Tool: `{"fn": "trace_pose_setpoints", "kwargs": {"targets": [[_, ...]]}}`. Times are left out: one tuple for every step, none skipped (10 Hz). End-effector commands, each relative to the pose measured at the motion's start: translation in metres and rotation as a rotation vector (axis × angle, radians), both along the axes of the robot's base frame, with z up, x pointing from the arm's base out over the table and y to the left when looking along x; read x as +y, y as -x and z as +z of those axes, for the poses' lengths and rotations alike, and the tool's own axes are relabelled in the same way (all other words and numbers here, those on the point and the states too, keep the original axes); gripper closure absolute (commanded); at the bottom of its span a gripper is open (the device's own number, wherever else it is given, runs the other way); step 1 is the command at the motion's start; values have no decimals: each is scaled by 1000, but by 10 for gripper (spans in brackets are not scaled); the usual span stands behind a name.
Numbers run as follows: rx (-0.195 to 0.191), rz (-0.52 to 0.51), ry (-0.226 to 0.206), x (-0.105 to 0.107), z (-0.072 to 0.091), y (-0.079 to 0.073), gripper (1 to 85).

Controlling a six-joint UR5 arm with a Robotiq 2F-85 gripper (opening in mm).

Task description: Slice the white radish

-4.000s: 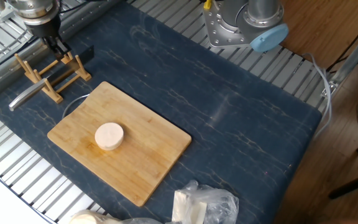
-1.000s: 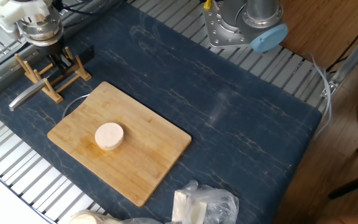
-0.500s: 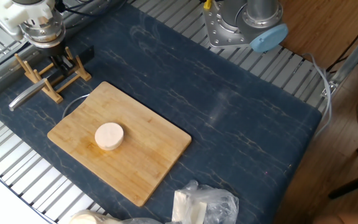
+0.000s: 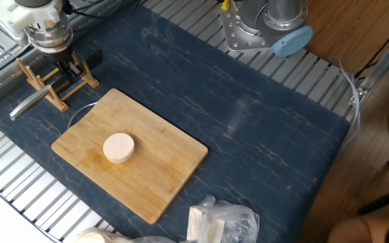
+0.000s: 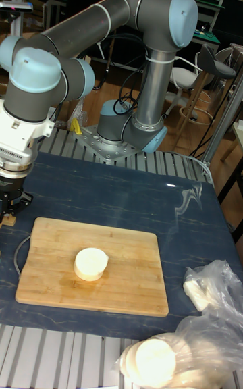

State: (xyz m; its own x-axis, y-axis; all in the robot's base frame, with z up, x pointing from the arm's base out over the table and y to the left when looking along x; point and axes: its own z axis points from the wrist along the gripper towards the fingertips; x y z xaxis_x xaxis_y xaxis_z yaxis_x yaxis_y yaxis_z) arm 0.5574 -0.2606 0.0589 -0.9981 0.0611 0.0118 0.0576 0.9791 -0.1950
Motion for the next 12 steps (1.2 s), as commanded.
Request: {"fn": "trace_pose_setpoints", "kwargs": {"targets": [[-5,-5,-7,1,0,0,520],[-8,-5,-7,1,0,-1,520],[-11,-7,-7,0,0,-2,527],[-18,-10,-7,0,0,-4,560],[-20,-13,-7,0,0,-4,590],[-22,-14,-3,-1,0,-5,633],[-25,-20,2,-2,1,-5,693],[-24,-28,14,-5,1,-5,787],[-20,-33,16,-6,1,-3,847],[-20,-33,13,-5,1,-3,847],[-20,-32,7,-5,2,-3,847],[-15,-27,-7,-2,5,-1,847]]}}
